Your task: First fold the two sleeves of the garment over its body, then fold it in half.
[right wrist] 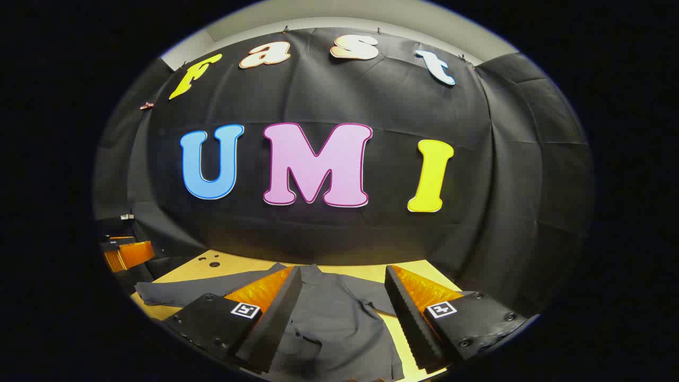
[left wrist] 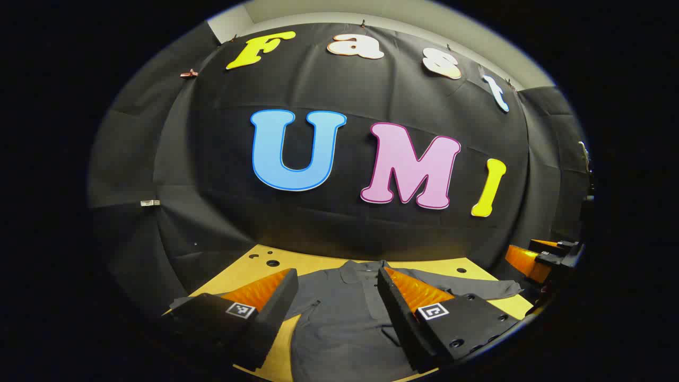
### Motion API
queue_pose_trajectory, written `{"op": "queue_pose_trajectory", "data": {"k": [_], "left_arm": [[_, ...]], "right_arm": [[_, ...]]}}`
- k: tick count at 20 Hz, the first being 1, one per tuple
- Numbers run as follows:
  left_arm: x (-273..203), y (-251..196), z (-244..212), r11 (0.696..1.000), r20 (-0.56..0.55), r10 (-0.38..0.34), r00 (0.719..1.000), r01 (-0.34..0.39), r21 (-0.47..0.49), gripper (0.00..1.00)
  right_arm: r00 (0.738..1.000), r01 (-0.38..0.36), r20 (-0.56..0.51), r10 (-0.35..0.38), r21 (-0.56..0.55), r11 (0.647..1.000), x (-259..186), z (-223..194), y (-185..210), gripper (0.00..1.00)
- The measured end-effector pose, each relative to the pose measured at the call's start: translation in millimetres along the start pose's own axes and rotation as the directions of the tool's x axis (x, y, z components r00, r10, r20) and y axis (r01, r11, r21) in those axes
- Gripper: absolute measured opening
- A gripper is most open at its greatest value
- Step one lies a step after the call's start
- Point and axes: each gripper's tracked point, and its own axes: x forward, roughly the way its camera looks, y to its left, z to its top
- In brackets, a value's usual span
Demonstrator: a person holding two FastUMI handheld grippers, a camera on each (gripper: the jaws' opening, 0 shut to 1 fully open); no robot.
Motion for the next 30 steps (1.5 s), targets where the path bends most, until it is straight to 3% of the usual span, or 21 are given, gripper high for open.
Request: {"op": "queue_pose_trajectory", "data": {"k": [5, 6, 7, 13, 20, 25, 30], "left_arm": [[12, -12, 2, 0.999, -0.012, -0.006, 1.0, 0.006, 0.031, 0.95], [13, -16, 0, 0.999, -0.014, -0.011, 1.0, 0.011, 0.037, 0.91], [14, -19, 2, 0.999, -0.013, -0.014, 1.0, 0.015, 0.045, 0.95], [26, -31, 4, 0.999, 0.004, -0.007, 1.0, 0.007, 0.049, 0.95], [41, -44, -2, 0.999, 0.001, -0.012, 1.0, 0.011, 0.049, 0.95], [48, -44, -12, 0.997, -0.031, 0.013, 0.999, -0.011, 0.07, 0.95], [61, -36, -26, 0.997, -0.097, 0.062, 0.993, -0.057, 0.054, 0.96]], "right_arm": [[1.0, -0.011, 0.018, 0.011, -0.004, 1.0, 29, 11, -23, 0.98], [1.0, -0.012, 0.014, 0.012, -0.003, 1.0, 32, 11, -26, 0.98], [1.0, -0.007, 0.004, 0.007, -0.008, 1.0, 35, 7, -31, 0.98], [1.0, -0.009, -0.023, 0.009, -0.006, 1.0, 49, -4, -53, 0.98], [0.994, 0.062, -0.094, -0.062, 0.001, 0.998, 74, -30, -96, 0.98], [0.945, 0.174, -0.29, -0.154, 0.043, 0.984, 103, -88, -157, 0.98], [0.849, 0.353, -0.444, -0.288, 0.07, 0.933, 130, -145, -244, 0.98]]}}
